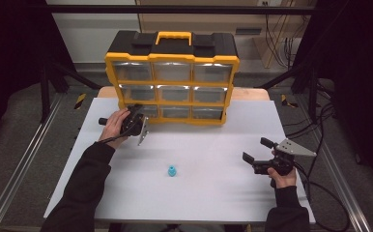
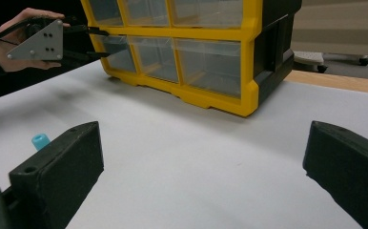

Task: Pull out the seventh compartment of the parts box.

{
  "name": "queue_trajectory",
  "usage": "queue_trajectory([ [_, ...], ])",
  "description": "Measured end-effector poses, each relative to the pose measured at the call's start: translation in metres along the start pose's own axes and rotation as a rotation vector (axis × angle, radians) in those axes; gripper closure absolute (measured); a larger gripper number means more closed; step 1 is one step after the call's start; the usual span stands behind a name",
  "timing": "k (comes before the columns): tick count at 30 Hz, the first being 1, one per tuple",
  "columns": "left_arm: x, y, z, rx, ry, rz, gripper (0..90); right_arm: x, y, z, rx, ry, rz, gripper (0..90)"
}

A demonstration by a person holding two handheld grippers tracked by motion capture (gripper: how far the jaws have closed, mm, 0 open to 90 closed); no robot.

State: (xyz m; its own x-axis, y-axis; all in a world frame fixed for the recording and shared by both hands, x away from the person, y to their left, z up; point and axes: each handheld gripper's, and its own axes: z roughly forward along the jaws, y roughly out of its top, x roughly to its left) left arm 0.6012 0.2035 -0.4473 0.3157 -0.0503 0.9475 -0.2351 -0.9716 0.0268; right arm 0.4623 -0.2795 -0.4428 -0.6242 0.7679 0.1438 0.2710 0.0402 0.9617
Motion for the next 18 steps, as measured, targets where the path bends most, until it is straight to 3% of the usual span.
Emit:
queue_trajectory([
  [13, -0.0010, 0.0005, -0.0006, 0.014, 0.052, 0.034, 65.9, -0.0001, 0.0001, -0.0002, -0.001, 0.001, 0.000, 0.3],
  [18, -0.0013, 0.0010, -0.0001, 0.013, 0.071, 0.027, 71.4, -0.0001, 0.0000, 0.0000, 0.000, 0.000, 0.000, 0.3],
])
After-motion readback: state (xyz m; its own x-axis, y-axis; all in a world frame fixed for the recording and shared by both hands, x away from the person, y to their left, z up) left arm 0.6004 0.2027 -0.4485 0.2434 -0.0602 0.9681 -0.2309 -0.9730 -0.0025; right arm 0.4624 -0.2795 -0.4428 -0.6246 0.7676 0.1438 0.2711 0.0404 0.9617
